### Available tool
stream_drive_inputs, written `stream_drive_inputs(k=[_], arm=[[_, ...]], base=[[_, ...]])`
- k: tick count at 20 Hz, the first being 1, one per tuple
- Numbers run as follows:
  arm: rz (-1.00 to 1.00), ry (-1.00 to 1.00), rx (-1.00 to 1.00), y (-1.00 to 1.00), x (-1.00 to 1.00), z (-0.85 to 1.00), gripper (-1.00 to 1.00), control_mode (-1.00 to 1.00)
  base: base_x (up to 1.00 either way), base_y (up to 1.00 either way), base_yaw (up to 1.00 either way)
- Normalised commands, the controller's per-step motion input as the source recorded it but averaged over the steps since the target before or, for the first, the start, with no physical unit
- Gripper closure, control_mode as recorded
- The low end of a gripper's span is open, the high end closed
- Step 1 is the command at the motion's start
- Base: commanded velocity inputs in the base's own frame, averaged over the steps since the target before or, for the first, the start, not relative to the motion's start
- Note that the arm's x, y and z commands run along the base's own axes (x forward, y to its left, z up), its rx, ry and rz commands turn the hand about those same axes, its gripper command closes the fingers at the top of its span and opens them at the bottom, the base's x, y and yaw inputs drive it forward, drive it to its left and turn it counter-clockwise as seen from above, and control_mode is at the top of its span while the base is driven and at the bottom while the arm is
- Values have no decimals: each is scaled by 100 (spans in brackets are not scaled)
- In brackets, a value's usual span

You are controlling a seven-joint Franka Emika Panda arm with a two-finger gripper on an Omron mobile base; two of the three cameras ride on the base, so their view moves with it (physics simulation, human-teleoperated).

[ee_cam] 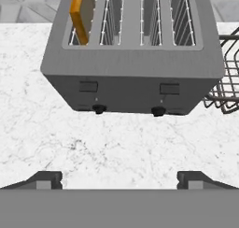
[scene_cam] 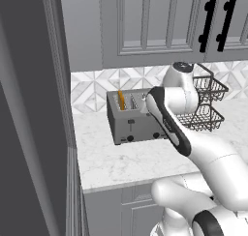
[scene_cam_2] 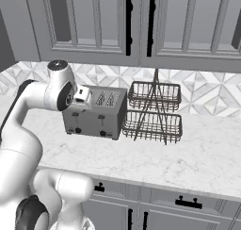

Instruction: Start the toaster. Once the lever pops up, take the bread to the plate on the dining counter.

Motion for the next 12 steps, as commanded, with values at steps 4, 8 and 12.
stream_drive_inputs(k=[4,8,12], arm=[[0,-5,0,25,13,-9,-100,-100],[0,0,0,15,11,-6,-100,-100],[0,0,0,6,8,-2,-100,-100]], base=[[0,0,0],[0,0,0],[0,0,0]])
